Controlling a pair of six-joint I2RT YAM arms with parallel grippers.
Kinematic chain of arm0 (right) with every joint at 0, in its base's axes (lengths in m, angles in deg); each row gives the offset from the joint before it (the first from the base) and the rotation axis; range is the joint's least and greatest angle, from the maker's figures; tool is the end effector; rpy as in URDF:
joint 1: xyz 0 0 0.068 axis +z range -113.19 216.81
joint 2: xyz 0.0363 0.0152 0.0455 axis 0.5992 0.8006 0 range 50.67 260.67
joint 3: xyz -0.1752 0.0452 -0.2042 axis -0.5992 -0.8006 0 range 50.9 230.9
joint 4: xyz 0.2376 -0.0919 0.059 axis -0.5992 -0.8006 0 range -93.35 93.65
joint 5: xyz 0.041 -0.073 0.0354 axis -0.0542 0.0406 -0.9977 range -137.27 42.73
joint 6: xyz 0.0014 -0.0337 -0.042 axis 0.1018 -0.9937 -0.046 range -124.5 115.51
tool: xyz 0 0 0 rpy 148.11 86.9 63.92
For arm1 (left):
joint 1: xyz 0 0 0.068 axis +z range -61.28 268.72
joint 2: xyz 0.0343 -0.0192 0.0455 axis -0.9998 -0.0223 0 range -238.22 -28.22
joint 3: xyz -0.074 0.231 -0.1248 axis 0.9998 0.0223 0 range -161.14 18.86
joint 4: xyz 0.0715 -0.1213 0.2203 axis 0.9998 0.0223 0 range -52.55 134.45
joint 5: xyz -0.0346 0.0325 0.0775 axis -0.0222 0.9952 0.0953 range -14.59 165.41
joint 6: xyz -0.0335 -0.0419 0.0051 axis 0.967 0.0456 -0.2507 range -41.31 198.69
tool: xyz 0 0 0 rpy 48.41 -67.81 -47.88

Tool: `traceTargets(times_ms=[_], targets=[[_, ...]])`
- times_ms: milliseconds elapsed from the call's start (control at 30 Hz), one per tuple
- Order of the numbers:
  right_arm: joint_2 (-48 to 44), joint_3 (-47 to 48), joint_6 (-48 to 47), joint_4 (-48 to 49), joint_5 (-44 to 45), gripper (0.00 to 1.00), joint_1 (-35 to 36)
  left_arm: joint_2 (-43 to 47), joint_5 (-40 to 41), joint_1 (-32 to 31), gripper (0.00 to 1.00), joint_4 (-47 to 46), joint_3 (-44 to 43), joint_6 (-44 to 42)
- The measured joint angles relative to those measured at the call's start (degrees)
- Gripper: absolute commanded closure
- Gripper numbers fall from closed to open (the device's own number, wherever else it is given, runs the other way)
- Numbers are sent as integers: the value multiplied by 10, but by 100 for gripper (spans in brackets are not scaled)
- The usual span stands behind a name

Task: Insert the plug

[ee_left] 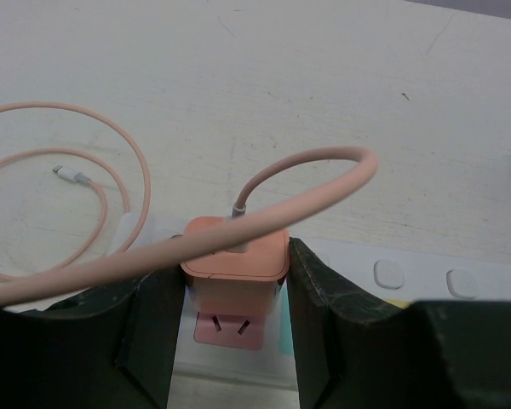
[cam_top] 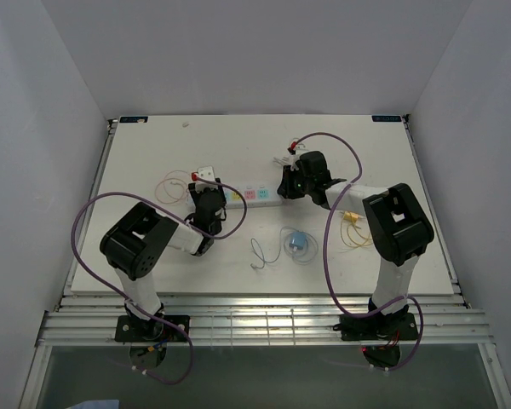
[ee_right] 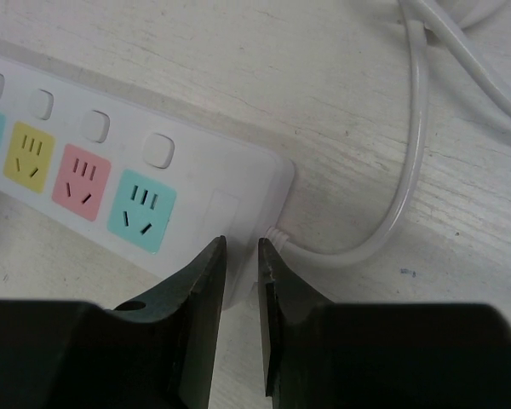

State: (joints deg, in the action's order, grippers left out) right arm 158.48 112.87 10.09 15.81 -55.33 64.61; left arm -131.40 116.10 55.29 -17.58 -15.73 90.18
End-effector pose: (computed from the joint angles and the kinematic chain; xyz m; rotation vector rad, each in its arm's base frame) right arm 0.3563 0.1935 0.1703 -0.3367 2.1836 0.5721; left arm 0.2828 -0.1590 0.1407 -0.1618 1.7426 0.0700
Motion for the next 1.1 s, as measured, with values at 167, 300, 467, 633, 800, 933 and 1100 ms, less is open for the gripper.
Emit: traceTargets(times_ms=[167,300,467,633,800,933,1100], targets=[[-1,0,0,-1,1,73,-1,10,9,-5,100,-11,19,23],[-1,0,0,-1,0,73,-1,14,13,-10,100,-22,31,31],[-1,0,0,-1,2,74,-1,13,35,-25,100,-32,40,37],[-1,0,-2,-1,4,74,-1,13,52,-41,100,-54,60,47],[-6,-7,-2,0,6,74,-1,6,76,-57,100,-75,69,59],[-10,-10,-2,-1,11,74,-2,-7,96,-69,100,-94,68,57],[-17,-17,-4,-2,20,75,-4,-26,106,-77,100,-115,61,55]])
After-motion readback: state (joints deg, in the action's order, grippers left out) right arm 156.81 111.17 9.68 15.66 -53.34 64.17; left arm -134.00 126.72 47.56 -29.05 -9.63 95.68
